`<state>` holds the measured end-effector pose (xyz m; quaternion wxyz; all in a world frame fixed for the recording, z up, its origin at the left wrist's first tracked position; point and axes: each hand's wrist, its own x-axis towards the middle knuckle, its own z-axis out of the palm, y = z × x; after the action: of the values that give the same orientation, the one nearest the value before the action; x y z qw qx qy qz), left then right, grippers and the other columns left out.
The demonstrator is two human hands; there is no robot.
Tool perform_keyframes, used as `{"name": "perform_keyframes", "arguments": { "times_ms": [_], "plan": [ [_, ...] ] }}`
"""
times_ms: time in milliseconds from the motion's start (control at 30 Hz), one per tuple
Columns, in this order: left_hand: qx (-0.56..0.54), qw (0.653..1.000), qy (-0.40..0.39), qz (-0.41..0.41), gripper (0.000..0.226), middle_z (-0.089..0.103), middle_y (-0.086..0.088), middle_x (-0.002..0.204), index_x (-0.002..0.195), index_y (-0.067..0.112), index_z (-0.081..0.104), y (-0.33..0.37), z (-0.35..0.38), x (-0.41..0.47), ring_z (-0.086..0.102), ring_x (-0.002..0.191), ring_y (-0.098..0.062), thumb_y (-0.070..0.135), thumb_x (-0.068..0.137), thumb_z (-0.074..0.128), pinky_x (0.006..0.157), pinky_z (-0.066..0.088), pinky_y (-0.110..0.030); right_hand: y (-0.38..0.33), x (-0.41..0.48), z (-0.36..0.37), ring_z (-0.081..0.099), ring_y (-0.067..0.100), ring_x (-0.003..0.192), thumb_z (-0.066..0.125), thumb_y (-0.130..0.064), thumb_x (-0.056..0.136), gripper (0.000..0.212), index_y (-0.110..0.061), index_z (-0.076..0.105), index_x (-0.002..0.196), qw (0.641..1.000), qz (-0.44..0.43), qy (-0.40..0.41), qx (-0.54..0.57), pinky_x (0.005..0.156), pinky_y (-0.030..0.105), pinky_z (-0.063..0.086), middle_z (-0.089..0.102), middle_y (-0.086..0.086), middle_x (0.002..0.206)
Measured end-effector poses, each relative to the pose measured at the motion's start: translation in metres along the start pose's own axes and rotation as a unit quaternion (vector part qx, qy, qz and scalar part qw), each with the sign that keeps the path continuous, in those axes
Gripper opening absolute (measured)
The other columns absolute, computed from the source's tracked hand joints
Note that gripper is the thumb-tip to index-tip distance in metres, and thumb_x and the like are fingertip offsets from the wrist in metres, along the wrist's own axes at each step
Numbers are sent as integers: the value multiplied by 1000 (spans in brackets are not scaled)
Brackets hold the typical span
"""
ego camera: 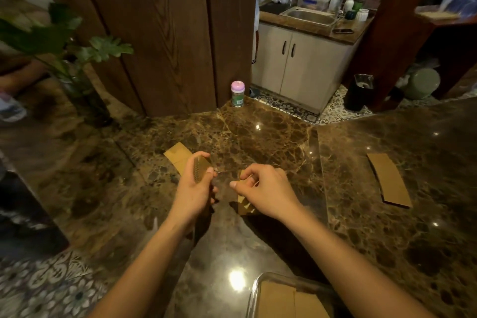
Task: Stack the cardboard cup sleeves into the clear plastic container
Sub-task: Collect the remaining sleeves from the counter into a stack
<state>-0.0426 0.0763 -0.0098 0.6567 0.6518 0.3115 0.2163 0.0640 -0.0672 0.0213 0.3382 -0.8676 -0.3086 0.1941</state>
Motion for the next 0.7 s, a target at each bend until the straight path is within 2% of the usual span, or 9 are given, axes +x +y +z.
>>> {"name": "perform_keyframes", "arguments": {
  "times_ms": [67,100,133,167,300,400,500,600,700],
  "plan": [
    [72,996,48,17,29,68,-9,107,117,41,55,-8,-18,6,66,83,-20,15,105,54,72,55,-41,-8,21,21,71,11,86,77,-46,89,31,-23,74,109,999,-2,-14,-32,84,30,56,74,-9,77],
    [105,992,68,27,30,66,-6,113,118,41,55,-11,-25,7,65,94,-21,14,104,54,85,53,-41,-11,31,32,72,14,91,76,-47,89,34,-23,72,113,999,-1,-16,-46,88,34,57,75,-8,80],
    [127,987,90,29,32,64,-4,116,118,41,54,-13,-33,7,62,101,-20,13,103,55,91,49,-40,-17,43,46,72,18,96,76,-48,88,39,-23,70,116,998,-4,-22,-60,90,36,57,76,-7,87],
    [126,986,105,26,33,64,-3,113,118,42,53,-15,-39,7,62,99,-20,13,103,55,89,49,-39,-23,54,57,71,22,102,75,-50,88,44,-22,68,121,997,-7,-26,-76,92,38,57,75,-3,96],
    [66,989,132,-4,32,67,-7,84,116,45,56,-22,-55,2,63,61,-22,16,104,55,58,53,-41,-52,90,95,57,34,128,73,-53,89,63,-12,57,134,991,-9,-34,-131,100,42,50,63,13,133],
    [29,991,131,-9,30,63,-6,75,115,42,57,-24,-59,-2,58,58,-24,14,105,53,53,49,-40,-66,110,115,45,38,138,70,-55,92,77,-4,46,145,989,0,-34,-146,109,45,43,52,19,146],
    [20,992,123,-14,37,61,-3,74,109,50,57,-24,-60,-3,59,59,-23,14,106,51,50,48,-36,-74,123,130,41,38,141,71,-59,90,90,-2,39,152,987,12,-27,-159,112,46,40,47,19,151],
    [-5,992,120,-22,40,58,-7,77,103,51,57,-25,-60,0,55,60,-26,12,106,49,47,45,-34,-81,129,138,41,38,141,75,-52,90,85,-3,41,150,984,23,-24,-173,113,45,38,46,19,151],
    [-32,992,118,-41,38,55,-11,81,104,47,58,-28,-56,4,51,62,-27,11,106,48,47,41,-32,-82,133,135,44,41,138,79,-42,89,73,-5,51,144,988,58,-49,-138,110,44,43,40,21,151]
  ]
}}
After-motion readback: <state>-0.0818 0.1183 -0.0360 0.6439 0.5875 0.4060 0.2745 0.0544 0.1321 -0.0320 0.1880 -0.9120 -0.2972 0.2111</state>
